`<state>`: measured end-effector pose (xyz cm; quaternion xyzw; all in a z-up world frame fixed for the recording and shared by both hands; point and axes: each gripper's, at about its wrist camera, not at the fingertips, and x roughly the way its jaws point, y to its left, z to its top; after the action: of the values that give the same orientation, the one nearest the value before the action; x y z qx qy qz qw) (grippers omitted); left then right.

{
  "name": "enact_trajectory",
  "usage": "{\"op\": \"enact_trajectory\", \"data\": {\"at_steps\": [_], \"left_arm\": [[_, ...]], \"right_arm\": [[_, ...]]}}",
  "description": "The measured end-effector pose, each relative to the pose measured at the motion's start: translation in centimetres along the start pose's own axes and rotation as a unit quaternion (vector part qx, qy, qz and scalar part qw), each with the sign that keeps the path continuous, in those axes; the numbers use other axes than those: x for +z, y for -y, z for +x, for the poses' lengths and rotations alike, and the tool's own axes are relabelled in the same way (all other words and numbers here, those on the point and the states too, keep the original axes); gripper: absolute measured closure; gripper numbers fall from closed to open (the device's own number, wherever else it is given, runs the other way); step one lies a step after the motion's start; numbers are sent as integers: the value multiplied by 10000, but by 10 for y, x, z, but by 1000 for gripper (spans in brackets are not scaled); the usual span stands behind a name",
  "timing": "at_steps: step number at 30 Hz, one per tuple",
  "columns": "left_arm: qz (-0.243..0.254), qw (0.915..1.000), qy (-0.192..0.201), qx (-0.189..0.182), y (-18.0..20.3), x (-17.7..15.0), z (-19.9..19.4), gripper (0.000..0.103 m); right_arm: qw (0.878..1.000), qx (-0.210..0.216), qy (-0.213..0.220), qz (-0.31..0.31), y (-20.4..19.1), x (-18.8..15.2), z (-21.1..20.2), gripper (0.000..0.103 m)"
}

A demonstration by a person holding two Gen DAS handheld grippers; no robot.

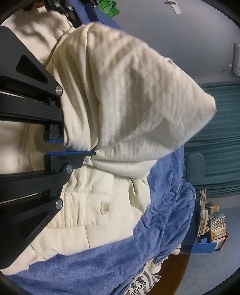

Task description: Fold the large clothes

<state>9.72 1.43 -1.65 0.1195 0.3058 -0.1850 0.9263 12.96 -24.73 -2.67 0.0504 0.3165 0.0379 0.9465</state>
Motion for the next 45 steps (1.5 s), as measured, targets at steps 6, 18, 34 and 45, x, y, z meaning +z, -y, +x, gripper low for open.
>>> {"op": "enact_trajectory", "data": {"at_steps": [6, 18, 34, 45], "left_arm": [[-561, 9972, 405, -270, 0, 20, -19, 45], [-1340, 9860, -608, -786, 11, 28, 99, 51], [-863, 9920, -824, -403, -7, 20, 112, 51], [-343, 9953, -883, -190, 19, 4, 107, 51]], "right_arm": [[9998, 126, -83, 86, 5, -2, 3, 97], [9989, 359, -153, -249, 2, -5, -1, 76], [9716, 1806, -140, -1523, -19, 2, -36, 43], [9864, 532, -1011, -1186, -33, -21, 35, 40]]}}
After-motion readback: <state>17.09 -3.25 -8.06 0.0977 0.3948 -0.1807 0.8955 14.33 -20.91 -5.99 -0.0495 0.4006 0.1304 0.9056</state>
